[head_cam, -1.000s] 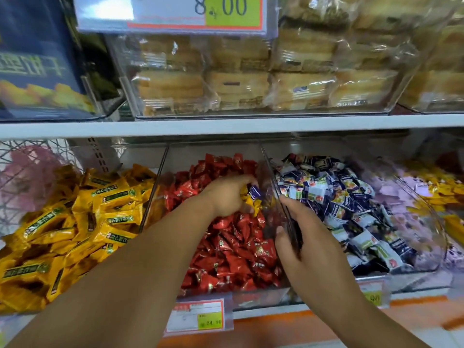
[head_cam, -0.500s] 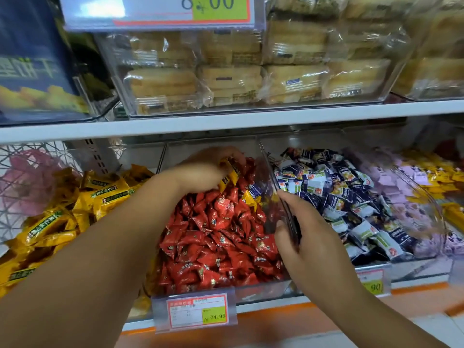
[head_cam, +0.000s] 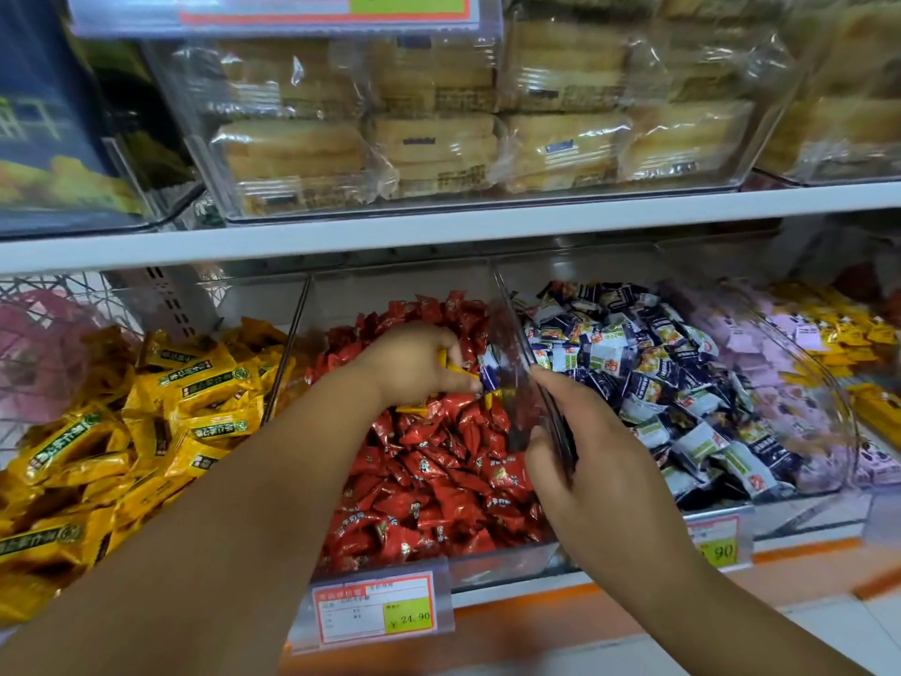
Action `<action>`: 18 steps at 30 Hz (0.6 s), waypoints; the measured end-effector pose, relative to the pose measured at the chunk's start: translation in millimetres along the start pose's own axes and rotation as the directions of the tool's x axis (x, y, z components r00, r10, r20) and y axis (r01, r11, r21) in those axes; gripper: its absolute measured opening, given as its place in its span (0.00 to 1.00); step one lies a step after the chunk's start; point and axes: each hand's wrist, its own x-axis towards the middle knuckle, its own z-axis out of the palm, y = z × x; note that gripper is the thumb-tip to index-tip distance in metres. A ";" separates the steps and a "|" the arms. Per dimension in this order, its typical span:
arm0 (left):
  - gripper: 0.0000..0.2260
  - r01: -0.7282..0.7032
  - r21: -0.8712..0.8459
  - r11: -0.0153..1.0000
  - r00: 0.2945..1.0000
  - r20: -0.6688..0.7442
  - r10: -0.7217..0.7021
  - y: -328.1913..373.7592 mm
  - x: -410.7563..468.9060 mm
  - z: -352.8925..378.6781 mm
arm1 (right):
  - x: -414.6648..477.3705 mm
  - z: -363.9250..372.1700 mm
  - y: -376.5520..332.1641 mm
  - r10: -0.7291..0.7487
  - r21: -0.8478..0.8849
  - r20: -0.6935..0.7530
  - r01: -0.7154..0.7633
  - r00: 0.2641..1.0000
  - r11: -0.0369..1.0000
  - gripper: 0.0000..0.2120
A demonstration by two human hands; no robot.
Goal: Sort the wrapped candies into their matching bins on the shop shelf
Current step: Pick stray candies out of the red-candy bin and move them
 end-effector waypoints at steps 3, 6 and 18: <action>0.11 -0.063 -0.163 0.985 0.996 -0.071 0.052 3.0 -7.6 -4.3 | -0.5 0.8 1.0 -0.006 0.001 -0.009 0.006 1.000 1.000 0.25; 0.07 -0.098 -0.237 0.967 0.993 -0.082 0.081 9.8 -11.0 -3.0 | -0.7 0.3 0.0 -0.013 0.001 -0.019 0.013 1.000 1.000 0.26; 0.16 0.101 -0.086 0.991 0.993 -0.045 -0.106 15.2 -2.4 25.2 | 0.3 1.3 -1.1 -0.034 -0.052 -0.069 0.030 0.997 0.998 0.25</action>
